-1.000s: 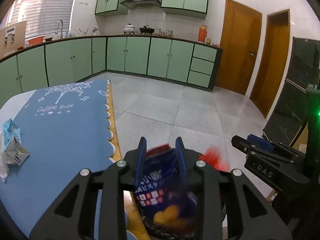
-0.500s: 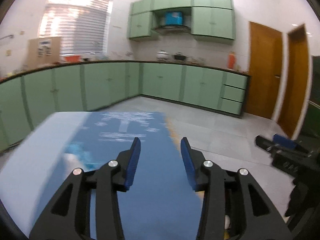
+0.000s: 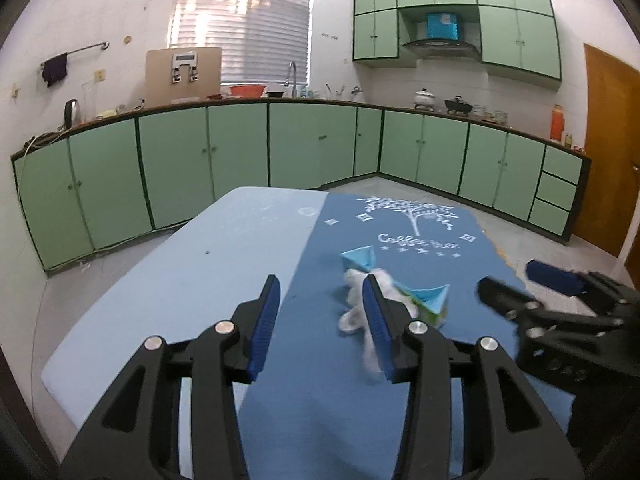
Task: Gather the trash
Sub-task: 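Grasp the blue-and-white juice carton with the right gripper while the left gripper reaches the tissue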
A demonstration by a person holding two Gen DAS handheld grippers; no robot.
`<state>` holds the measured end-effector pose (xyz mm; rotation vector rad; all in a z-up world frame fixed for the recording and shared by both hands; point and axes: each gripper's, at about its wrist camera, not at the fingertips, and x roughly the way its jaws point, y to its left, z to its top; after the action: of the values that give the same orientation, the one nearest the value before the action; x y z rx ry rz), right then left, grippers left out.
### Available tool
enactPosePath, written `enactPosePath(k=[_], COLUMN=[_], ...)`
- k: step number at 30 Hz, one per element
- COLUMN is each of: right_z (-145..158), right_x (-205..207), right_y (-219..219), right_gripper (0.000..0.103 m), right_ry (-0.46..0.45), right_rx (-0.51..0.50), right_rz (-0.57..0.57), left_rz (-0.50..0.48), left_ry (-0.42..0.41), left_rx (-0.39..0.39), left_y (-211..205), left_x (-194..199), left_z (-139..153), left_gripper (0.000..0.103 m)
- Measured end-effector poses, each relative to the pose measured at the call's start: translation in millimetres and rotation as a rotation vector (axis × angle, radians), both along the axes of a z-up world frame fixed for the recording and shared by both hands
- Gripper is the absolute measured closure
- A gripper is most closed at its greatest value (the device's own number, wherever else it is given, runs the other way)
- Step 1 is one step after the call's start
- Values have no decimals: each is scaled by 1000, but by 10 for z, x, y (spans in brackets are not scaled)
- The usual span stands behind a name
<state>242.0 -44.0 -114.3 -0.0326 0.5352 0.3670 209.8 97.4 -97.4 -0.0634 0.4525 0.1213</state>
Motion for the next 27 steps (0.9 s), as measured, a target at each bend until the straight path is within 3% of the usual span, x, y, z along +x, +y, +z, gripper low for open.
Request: enactPosePath(k=[15,19,23,25,27], right_z=[-373,-419,-436,-417,-377], right_x=[548,614,641,639,597], right_y=[355,292,224,208,186], right_gripper=[35,52,54,70,71], right_ry=[183,228,241,239,219], right_rx=[-39,-7,20,36,34], right_rz=[75,72,68,86,89], left_rz=[-3,-7,-14,-22,-36], left_ry=[26,34,41,48,53], left_rx=[-32,-38,-46,-52,-57], left_y=[92,93,81,70,45], left_x=[46,77,101,124,145], left_z=[-128,-152,-180,-179,-187], left_gripper=[60,60,60,60,60])
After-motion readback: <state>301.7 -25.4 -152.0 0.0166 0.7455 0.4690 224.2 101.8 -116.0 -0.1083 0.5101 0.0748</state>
